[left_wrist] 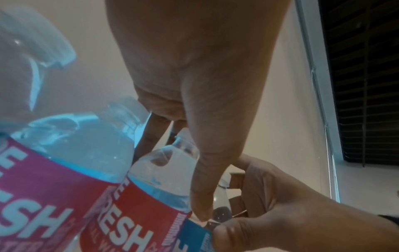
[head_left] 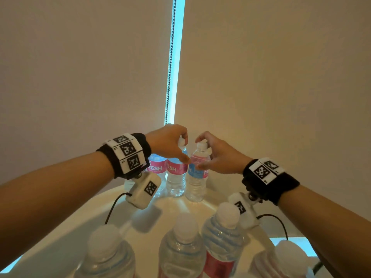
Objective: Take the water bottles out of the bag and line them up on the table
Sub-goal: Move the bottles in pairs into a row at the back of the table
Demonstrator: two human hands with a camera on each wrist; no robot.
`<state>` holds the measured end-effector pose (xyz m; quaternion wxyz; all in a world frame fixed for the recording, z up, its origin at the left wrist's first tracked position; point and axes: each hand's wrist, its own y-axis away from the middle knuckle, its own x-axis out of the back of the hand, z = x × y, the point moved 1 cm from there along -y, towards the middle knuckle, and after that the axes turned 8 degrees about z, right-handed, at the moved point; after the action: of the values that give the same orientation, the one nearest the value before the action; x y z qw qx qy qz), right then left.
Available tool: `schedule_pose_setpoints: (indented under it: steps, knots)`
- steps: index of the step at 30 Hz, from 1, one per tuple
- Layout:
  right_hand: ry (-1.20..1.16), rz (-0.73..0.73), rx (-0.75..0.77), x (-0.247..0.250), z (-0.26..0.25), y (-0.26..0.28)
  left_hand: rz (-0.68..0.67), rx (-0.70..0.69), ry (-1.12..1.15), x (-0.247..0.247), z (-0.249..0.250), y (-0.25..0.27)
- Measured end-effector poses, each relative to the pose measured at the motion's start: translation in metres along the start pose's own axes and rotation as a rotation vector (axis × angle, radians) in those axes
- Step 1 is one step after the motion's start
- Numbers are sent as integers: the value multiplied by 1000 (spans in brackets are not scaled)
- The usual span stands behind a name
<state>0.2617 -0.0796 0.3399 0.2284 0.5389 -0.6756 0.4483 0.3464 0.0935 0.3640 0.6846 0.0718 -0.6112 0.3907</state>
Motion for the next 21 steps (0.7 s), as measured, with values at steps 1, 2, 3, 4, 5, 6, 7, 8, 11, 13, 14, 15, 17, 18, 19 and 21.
schedule_pose_setpoints:
  steps: [1, 2, 3, 4, 5, 6, 7, 8, 11, 13, 14, 15, 17, 18, 19, 21]
  knots:
    - [-3, -4, 0, -1, 0, -2, -9, 5, -9, -3, 0, -2]
    - [-5, -6, -1, -1, 0, -3, -17, 9, -20, -5, 1, -3]
    - [-6, -7, -2, -2, 1, -5, -22, 11, -33, -7, 2, -4]
    - [-11, -8, -5, -2, 1, -6, -24, 15, -44, -8, 2, -6]
    - [-16, -9, -7, -2, 2, -7, -24, 20, -52, -9, 3, -7]
    - [-23, -11, -9, -2, 3, -7, -27, 27, -58, -9, 3, -8]
    - [-28, -12, -12, -2, 4, -7, -33, 33, -62, -9, 3, -9]
    - [-32, -12, -13, -2, 5, -7, -41, 38, -66, -8, 2, -10]
    - [-27, -8, -1, -2, 7, -6, -59, 45, -82, -8, 2, -12]
    - [-24, -7, 10, -2, 8, -6, -60, 47, -94, -8, 3, -13]
    - [-25, -6, 14, -2, 8, -5, -61, 51, -96, -9, 3, -14]
    - [-27, -6, 17, -1, 8, -6, -63, 57, -97, -8, 3, -14]
    - [-32, -7, 21, -1, 9, -6, -72, 70, -95, -8, 4, -15]
    - [-34, -8, 19, -2, 9, -6, -76, 74, -92, -8, 4, -15]
    - [-37, -7, 14, -2, 9, -5, -79, 75, -90, -7, 4, -14]
    - [-38, -5, 5, -2, 8, -5, -84, 76, -91, -8, 4, -13]
